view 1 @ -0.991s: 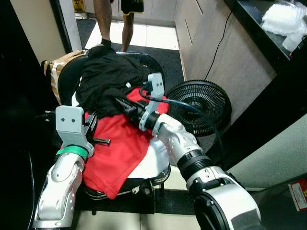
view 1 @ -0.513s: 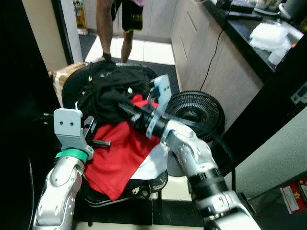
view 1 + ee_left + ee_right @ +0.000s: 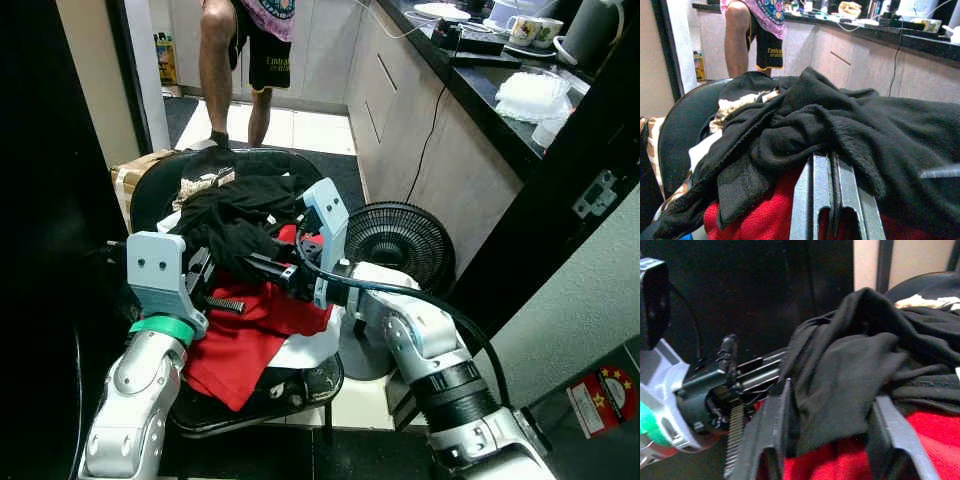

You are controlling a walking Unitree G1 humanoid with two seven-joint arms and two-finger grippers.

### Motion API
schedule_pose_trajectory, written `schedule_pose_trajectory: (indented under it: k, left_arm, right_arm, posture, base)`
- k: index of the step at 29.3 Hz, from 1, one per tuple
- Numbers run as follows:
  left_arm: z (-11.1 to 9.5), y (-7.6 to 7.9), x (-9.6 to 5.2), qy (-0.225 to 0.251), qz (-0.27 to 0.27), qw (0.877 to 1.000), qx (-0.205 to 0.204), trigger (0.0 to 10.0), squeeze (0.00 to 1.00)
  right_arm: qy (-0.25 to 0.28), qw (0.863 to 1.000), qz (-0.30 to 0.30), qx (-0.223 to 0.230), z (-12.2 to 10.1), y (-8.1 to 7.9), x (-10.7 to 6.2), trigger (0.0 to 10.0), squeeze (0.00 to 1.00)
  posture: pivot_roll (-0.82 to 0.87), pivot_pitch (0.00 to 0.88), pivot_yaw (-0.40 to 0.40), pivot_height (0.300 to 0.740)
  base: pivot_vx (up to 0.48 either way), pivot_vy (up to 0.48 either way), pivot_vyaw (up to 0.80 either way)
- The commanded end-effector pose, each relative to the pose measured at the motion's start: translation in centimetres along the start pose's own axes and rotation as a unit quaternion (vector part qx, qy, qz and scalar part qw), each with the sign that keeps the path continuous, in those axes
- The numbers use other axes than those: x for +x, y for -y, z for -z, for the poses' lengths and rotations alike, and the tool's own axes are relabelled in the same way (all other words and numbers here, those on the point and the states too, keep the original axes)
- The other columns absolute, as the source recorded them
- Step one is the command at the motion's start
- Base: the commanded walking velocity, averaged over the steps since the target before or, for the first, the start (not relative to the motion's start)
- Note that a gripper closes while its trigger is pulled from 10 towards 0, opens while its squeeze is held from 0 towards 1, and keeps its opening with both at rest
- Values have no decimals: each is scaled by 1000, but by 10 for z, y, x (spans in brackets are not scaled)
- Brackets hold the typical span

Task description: Clothes washing

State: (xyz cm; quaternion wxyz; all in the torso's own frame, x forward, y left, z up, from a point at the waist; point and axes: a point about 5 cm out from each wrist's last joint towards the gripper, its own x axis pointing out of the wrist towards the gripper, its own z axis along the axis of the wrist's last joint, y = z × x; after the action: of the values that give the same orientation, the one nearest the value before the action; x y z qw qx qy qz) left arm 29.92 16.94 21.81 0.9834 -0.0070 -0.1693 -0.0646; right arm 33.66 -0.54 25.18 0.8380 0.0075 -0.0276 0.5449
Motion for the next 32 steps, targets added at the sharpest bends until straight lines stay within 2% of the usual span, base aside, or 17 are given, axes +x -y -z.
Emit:
schedule_pose_trajectory:
  k: [1,5,6,9,11,13,15,16,17,18,20,21,22,24,29,31,32]
  left_arm:
    - [0,4,-2,1,11,1000,-6,10000,0]
    - [0,4,-2,1,11,1000,-7,10000,0]
    - [0,4,-2,1,11,1000,-7,10000,0]
    - [0,4,-2,1,11,1000,-7,10000,0]
    - [0,5,-1,2,12,1000,-8,10000,0]
    - [-1,5,-1,7,15,1000,-11,10000,0]
    - [-1,5,-1,7,15,1000,-11,10000,0]
    - [-2,6,0,11,17,1000,-13,10000,0]
    - [-2,6,0,11,17,1000,-13,10000,0]
    - [-4,6,0,16,16,1000,-15,10000,0]
    - [-4,6,0,16,16,1000,-15,10000,0]
    - [-5,5,1,17,11,1000,-10,10000,0]
    - [-4,3,2,9,10,1000,25,10000,0]
    - [-3,1,1,5,9,999,46,10000,0]
    - [-3,-2,-2,-1,6,998,69,10000,0]
    - [-5,-7,-9,-5,-13,997,70,10000,0]
    - [-6,-9,-19,-10,-30,997,71,10000,0]
  right_arm:
    - [-1,1000,-22,1,0,-7,1,10000,1000]
    - [3,999,-36,-8,-4,-11,2,10000,1000]
    - [12,999,-37,-9,-9,-12,2,10000,0]
    - [12,999,-37,-9,-9,-12,2,10000,0]
    - [37,999,-32,-10,-18,-11,1,10000,0]
    - [143,989,22,-17,-58,2,-3,10000,0]
    - [143,989,22,-17,-58,2,-3,10000,0]
    - [181,982,40,-25,-74,6,-6,10000,0]
    - [181,982,40,-25,-74,6,-6,10000,0]
    - [193,978,59,-59,-86,9,-9,10000,0]
    - [193,978,59,-59,-86,9,-9,10000,0]
    - [170,978,58,-105,-89,10,-11,10000,0]
    - [138,979,55,-143,-84,11,-12,10000,0]
    - [113,980,51,-157,-78,11,-13,10000,0]
    - [93,982,44,-157,-69,10,-16,10000,0]
    - [86,984,43,-152,-64,8,-17,10000,0]
    - [78,985,44,-150,-59,7,-19,10000,0]
  posture:
    - [21,93,-68,740]
    - [21,95,-67,740]
    - [21,96,-67,740]
    - [21,96,-67,740]
    - [21,96,-66,740]
    - [19,94,-64,740]
    - [19,94,-64,740]
    - [19,93,-64,740]
    - [19,93,-64,740]
    - [19,92,-64,740]
    - [19,92,-64,740]
    - [18,90,-65,740]
    - [19,88,-65,740]
    - [18,89,-65,740]
    - [18,90,-59,740]
    - [18,91,-53,740]
    - [16,92,-48,740]
  base:
    - [0,0,0]
    - [0,0,0]
    - [0,0,0]
    - [0,0,0]
    - [0,0,0]
    - [0,0,0]
    - [0,0,0]
    - [0,0,0]
    - [0,0,0]
    - [0,0,0]
    - [0,0,0]
    - [0,0,0]
    - [0,0,0]
    - [0,0,0]
    - [0,0,0]
    - [0,0,0]
    - [0,0,0]
